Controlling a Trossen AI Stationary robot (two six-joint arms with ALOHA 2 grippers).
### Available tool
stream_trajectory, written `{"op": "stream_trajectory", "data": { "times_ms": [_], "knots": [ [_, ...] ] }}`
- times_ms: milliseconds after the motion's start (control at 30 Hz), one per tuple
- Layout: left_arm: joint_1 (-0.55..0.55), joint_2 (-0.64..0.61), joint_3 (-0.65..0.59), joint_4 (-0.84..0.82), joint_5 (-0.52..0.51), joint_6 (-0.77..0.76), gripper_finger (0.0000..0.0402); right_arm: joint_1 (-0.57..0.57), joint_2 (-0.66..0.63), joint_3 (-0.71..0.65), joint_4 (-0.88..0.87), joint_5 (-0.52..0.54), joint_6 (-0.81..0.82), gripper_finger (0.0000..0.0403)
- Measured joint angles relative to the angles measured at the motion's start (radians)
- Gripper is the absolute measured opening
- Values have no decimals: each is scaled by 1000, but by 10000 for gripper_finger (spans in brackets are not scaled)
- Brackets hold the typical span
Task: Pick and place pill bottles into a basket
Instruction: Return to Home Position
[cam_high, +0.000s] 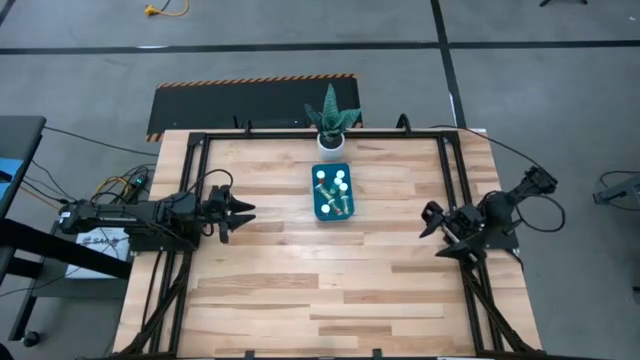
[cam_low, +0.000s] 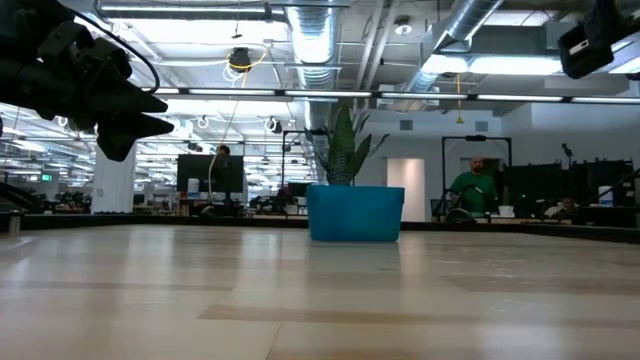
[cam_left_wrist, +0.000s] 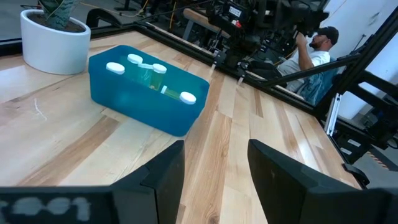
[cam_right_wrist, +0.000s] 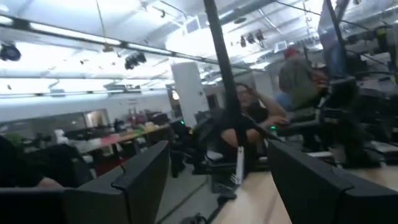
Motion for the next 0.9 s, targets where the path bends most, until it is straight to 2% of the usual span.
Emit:
{"op": "stream_trajectory", "data": {
  "times_ms": [300, 367, 567, 900],
  "knots": [
    [0, 0, 0, 0, 0, 0, 165, -112, 1, 0, -299, -29, 16, 266],
    [0, 0, 0, 0, 0, 0, 165, -140, 15, 0, -301, -57, 22, 266],
    [0, 0, 0, 0, 0, 0, 165, -196, 33, 0, -303, -48, 77, 266],
    [0, 0, 0, 0, 0, 0, 165, -209, 63, 0, -304, -48, 114, 266]
  ]
}}
